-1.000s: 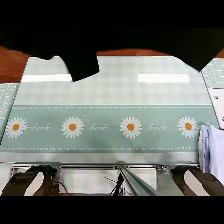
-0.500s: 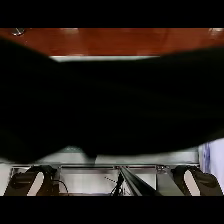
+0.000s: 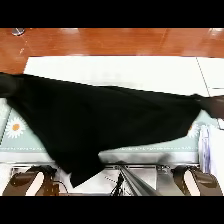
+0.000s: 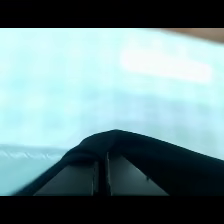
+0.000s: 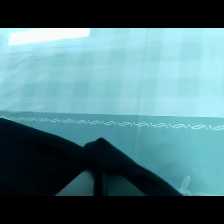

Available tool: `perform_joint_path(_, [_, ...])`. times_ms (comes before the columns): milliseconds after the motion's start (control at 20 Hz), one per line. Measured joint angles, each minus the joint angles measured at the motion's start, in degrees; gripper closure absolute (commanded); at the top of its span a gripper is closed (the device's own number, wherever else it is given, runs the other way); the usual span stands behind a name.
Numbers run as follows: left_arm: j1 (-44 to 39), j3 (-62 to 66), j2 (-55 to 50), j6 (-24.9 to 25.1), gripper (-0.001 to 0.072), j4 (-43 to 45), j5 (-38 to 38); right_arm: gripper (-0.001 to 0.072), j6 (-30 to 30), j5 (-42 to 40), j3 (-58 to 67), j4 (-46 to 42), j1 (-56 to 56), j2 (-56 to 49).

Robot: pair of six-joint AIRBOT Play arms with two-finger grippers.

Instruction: Fold the shirts.

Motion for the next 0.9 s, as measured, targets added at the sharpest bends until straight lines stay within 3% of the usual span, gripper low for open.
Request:
perform_joint_path(150, [-1.6,-5.1,-10.2,0.6,0.0674,-5.6,12.5,0.0687,-5.8,-14.1,-6.4,7.0,0.0,-11.7])
perform_joint_path(300, [-4.4,-5.9,-19.5,0.9,0.0671,-10.1,22.6,0.0685,-11.1,-23.1,-3.0,15.4,0.0,-27.7])
perform_joint_path(350, [-5.4,-5.6,-22.2,1.0,0.0630,-11.5,24.9,0.0579,-12.1,-23.9,-0.3,18.0,0.0,-33.0])
perform_joint_path(400, [-6.4,-5.2,-24.5,1.0,0.0453,-12.9,26.7,0.0226,-12.8,-23.8,3.1,21.0,0.0,-38.6])
perform_joint_path(450, [-7.0,-4.8,-26.1,1.0,0.0091,-13.7,27.8,0.0083,-13.4,-23.4,6.6,23.5,0.0,-43.4])
perform_joint_path(500, [-7.4,-4.3,-27.4,1.0,0.0004,-14.4,28.2,0.0082,-13.6,-22.1,10.3,25.9,0.0,-48.0])
perform_joint_path(600, [-6.3,-2.3,-28.9,1.7,0.0005,-14.6,26.2,0.0083,-13.1,-18.4,17.2,28.8,-0.8,-54.4])
perform_joint_path(750, [0.2,1.4,-30.0,4.6,0.0007,-10.3,12.3,0.0092,-11.3,-11.3,24.2,29.3,-4.9,-58.3])
perform_joint_path(900, [9.4,-0.4,-30.0,6.0,0.0007,-4.8,-4.8,0.0093,-10.4,0.3,25.9,20.6,-10.5,-57.8])
